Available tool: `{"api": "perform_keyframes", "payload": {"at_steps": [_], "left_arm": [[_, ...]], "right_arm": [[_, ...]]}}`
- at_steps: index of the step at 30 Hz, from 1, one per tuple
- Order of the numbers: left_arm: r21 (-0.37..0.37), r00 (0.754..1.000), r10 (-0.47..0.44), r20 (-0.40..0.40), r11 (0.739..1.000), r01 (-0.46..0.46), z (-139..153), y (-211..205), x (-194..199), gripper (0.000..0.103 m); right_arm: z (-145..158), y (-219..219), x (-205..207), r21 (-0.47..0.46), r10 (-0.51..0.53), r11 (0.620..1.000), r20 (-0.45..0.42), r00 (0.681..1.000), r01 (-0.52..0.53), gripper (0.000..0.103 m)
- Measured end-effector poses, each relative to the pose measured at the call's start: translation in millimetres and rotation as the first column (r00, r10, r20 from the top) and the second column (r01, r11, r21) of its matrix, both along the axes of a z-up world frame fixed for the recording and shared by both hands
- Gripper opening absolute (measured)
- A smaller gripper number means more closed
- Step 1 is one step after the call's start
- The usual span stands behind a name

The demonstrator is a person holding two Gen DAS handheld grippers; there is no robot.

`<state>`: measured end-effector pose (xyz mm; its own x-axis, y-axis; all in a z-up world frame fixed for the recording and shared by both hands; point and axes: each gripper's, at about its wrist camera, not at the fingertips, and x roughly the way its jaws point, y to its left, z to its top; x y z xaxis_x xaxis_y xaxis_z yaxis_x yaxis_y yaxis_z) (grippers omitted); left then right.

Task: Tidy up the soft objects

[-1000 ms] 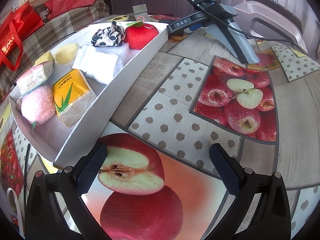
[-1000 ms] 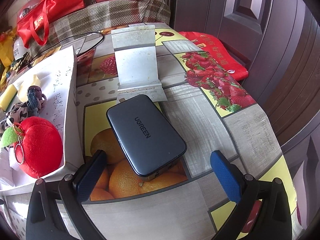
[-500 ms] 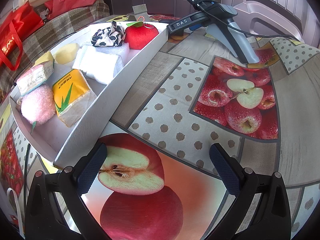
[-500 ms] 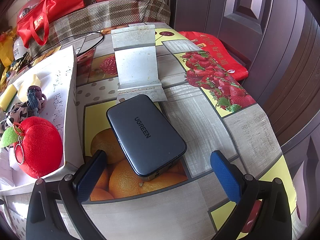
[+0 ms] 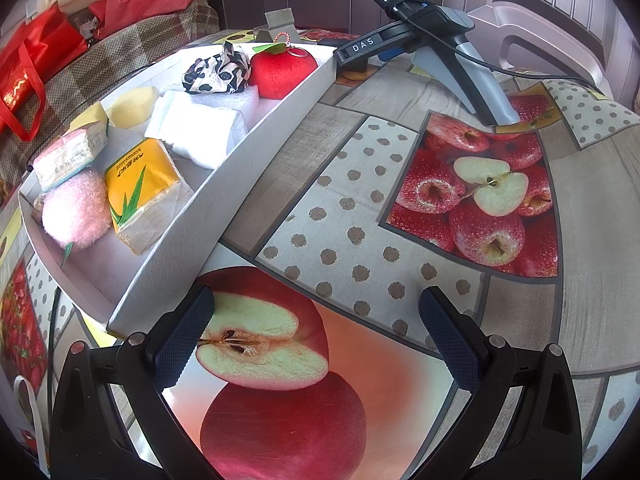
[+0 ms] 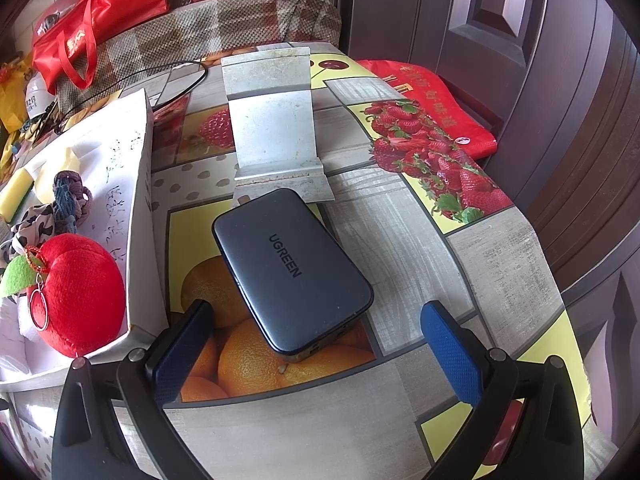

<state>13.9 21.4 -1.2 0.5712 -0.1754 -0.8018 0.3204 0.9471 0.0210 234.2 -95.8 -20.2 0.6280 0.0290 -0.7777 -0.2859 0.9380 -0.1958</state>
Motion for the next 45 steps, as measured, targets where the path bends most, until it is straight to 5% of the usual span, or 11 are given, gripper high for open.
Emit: {"api": "perform_keyframes", "payload": {"at_steps": [45], "left_arm": [[0.001, 1.0, 0.0, -0.002, 1.0, 0.0, 0.1, 0.0, 0.1, 0.103]], "right_arm": [[0.9, 3.5, 5.6, -0.015, -0.01, 1.0, -0.041, 0.999, 0.01, 0.103]]}}
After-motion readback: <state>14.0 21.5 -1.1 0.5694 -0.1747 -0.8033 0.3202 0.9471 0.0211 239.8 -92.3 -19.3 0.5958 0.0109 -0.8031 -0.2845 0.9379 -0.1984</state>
